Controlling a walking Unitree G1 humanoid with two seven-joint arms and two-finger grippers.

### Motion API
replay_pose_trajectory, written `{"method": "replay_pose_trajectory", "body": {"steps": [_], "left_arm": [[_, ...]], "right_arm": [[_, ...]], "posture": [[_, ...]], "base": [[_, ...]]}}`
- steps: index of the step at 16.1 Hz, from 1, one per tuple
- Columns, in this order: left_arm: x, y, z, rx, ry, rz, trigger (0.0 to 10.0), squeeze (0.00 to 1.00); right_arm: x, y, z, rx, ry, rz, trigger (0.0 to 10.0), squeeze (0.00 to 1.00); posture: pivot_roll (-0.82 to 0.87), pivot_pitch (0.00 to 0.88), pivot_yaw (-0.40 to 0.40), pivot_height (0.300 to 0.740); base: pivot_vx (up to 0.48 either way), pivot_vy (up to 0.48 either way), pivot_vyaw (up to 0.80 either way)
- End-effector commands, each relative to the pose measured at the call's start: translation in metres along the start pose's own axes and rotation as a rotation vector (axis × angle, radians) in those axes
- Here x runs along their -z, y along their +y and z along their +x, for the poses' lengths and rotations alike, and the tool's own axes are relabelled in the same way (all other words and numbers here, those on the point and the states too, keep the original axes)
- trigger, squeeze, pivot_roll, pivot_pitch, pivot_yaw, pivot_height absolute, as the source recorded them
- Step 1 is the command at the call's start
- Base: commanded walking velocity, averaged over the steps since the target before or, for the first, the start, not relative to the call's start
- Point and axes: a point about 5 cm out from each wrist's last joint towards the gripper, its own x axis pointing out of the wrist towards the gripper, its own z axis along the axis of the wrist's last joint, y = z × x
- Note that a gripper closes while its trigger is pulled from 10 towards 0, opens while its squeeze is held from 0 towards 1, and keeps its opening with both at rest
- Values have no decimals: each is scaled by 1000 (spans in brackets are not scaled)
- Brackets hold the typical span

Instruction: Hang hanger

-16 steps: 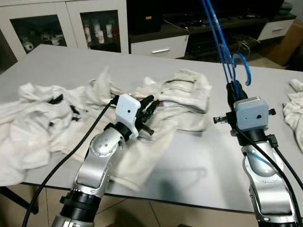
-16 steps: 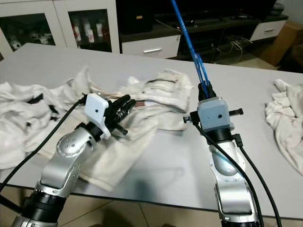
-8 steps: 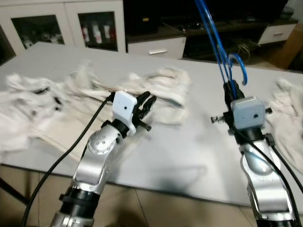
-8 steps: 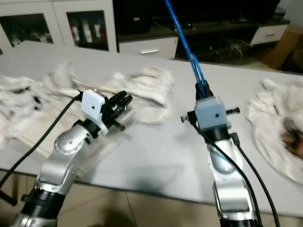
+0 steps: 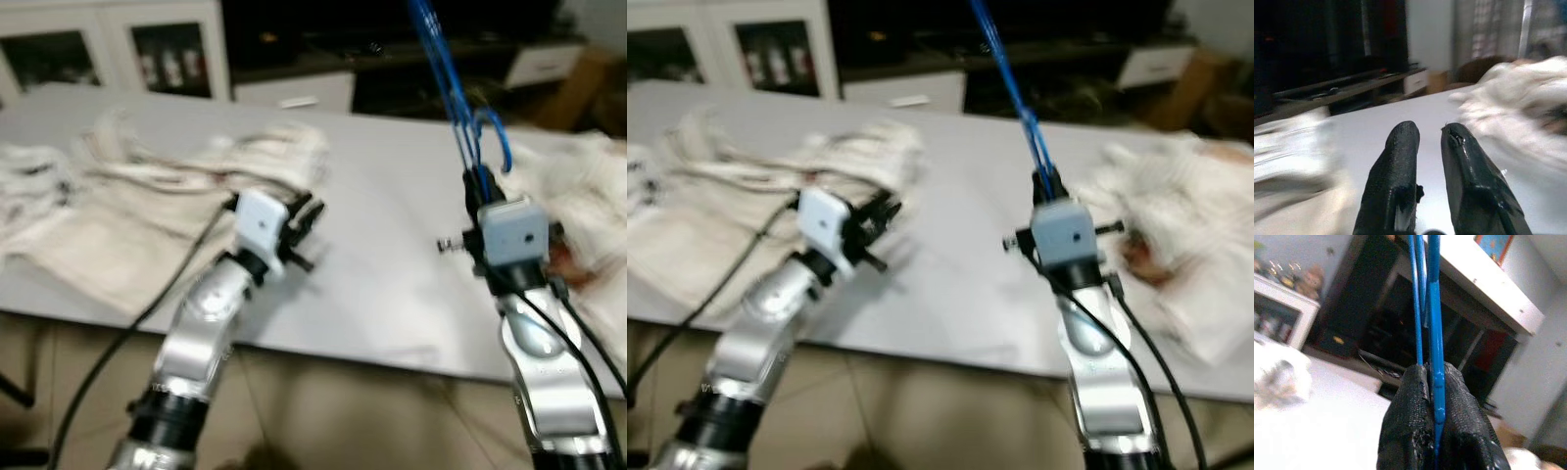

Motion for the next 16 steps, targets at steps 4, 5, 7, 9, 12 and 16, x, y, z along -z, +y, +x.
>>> {"method": "replay_pose_trajectory", "body": {"steps": [4,5,7,9,12,16], "left_arm": [[-4,-1,2,16,-13,20,10000,0],[-4,-2,2,17,-14,20,10000,0],[-4,-2,2,18,-15,21,10000,0],[-5,-1,2,17,-16,24,10000,0],[-4,-2,2,17,-12,15,10000,0],[-4,-3,2,15,-9,11,10000,0]], "right_arm": [[-5,-1,3,2,-25,-4,10000,0],[-5,-2,3,3,-26,-5,10000,0],[-5,-1,3,2,-27,-5,10000,0],[-6,-1,3,0,-29,-3,10000,0],[-6,0,3,-1,-29,-1,10000,0],[-6,1,4,0,-29,1,10000,0]], "posture": [[19,0,-19,723],[19,0,-19,723],[21,0,-18,723],[23,0,-19,723],[23,0,-19,723],[23,0,-17,723]], "base": [[0,-360,0],[0,-352,0],[0,-349,0],[0,-338,0],[0,-109,0],[0,0,0]]}}
